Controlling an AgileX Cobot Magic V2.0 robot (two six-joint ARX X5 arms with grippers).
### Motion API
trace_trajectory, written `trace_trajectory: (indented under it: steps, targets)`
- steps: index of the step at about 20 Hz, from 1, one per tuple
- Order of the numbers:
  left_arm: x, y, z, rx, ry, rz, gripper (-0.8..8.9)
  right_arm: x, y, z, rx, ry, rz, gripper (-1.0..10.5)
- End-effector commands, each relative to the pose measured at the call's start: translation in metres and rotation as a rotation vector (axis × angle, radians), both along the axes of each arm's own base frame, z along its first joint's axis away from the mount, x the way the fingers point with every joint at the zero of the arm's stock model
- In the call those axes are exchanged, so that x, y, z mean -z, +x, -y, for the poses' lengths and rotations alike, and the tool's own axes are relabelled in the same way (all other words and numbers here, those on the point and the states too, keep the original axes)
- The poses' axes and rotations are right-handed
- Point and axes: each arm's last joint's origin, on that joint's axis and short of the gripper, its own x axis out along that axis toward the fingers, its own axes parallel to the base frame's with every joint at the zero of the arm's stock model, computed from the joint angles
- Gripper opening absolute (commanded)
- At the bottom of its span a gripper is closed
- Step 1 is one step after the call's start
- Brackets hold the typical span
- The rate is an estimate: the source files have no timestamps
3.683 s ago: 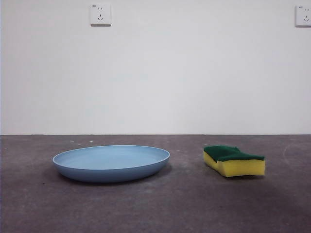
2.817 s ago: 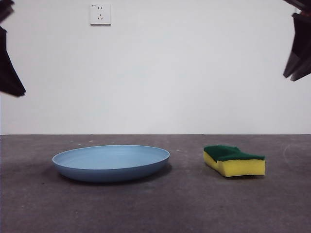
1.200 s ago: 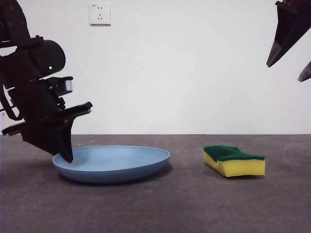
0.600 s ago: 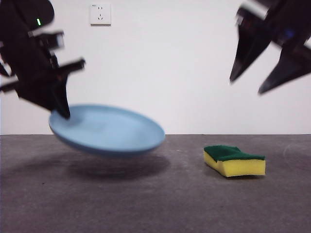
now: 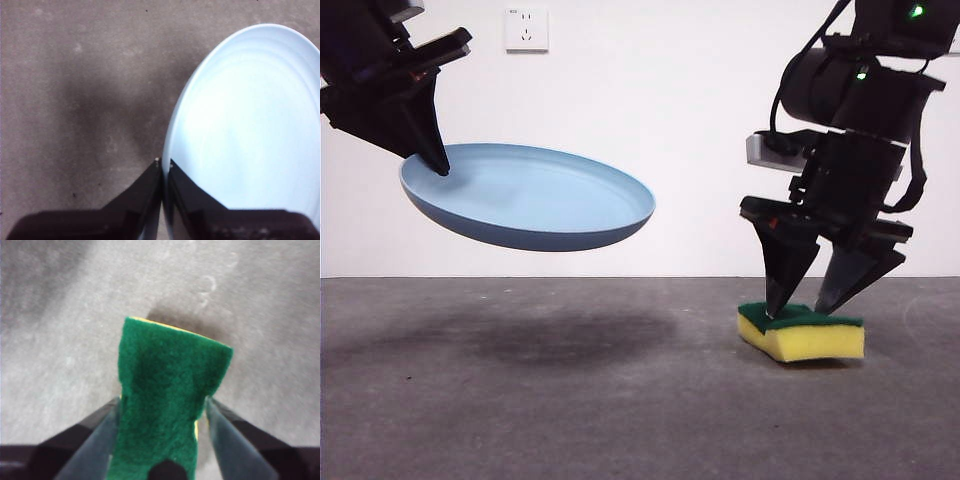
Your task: Pick up the plate,pick up the cloth,clean the plate with the cloth
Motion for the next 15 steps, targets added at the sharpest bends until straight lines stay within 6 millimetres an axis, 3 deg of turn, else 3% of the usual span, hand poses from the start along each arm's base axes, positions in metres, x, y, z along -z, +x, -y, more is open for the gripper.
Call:
trace_trajectory:
  steps: [1,3,6,8,15]
  targets:
    - [0.001,0.001,0.001,0.011,0.004,0.013,-0.08,0.013,0.004,-0.003,-0.012,-0.014,-0.023,2.7]
    - [0.001,0.001,0.001,0.011,0.003,0.014,-0.08,0.023,0.006,-0.003,-0.012,-0.025,-0.053,2.4]
    - [0.001,0.001,0.001,0.01,0.003,0.019,-0.08,0.032,0.007,-0.004,-0.011,-0.037,-0.078,0.0]
    - [0.002,0.002,0.001,0.003,0.009,0.022,-0.08,0.026,0.005,-0.005,-0.015,-0.031,-0.06,-0.2]
    - [0.034,0.018,0.021,0.013,0.057,-0.078,-0.08,-0.057,-0.023,-0.01,-0.02,0.099,0.169,-0.2]
